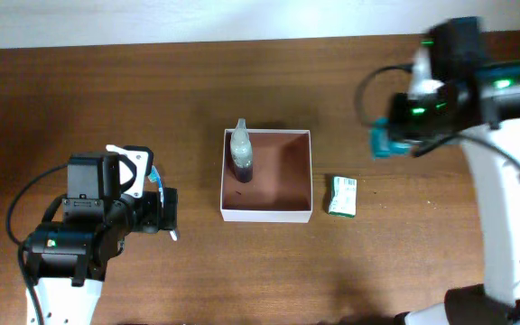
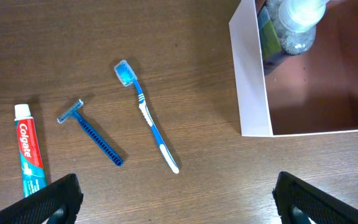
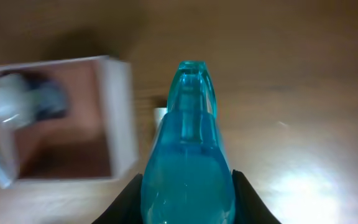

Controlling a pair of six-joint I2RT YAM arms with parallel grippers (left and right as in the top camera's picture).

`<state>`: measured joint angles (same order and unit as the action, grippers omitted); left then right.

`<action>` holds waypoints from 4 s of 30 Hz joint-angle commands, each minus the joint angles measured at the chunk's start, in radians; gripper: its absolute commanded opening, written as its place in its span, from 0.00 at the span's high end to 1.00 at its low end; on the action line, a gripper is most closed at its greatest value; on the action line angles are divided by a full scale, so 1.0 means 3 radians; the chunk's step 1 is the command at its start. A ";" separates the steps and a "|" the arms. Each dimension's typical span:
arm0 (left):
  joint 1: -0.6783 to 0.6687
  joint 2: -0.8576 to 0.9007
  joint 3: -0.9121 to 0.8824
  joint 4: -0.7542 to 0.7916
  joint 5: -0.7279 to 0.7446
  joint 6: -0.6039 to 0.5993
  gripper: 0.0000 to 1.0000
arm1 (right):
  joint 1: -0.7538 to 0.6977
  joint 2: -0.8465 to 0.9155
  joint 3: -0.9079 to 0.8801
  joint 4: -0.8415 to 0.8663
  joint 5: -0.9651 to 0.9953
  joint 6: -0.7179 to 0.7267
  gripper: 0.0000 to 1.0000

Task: Pack container
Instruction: 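Lift the mouthwash bottle into the box beside the pump bottle, then move the right gripper to the green soap box and grasp it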

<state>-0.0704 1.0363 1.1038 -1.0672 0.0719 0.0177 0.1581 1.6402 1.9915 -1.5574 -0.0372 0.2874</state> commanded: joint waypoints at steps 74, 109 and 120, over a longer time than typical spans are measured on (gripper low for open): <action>0.0018 -0.0010 0.0079 -0.0062 0.0037 -0.0020 0.01 | 0.1371 0.1376 0.0549 0.0689 0.0125 -0.0178 0.38; 0.0018 -0.0010 0.0079 -0.0062 0.0037 -0.0019 0.01 | 0.0215 0.0673 -0.2232 0.1475 0.0019 0.0144 0.09; 0.0018 -0.0010 0.0079 -0.0064 0.0037 -0.0020 0.01 | 0.0214 0.0673 -0.2785 0.2093 -0.0028 0.0206 0.10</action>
<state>-0.0704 1.0363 1.1076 -1.0855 0.0723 0.0177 0.2169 1.8469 1.1728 -0.9401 -0.0322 0.3386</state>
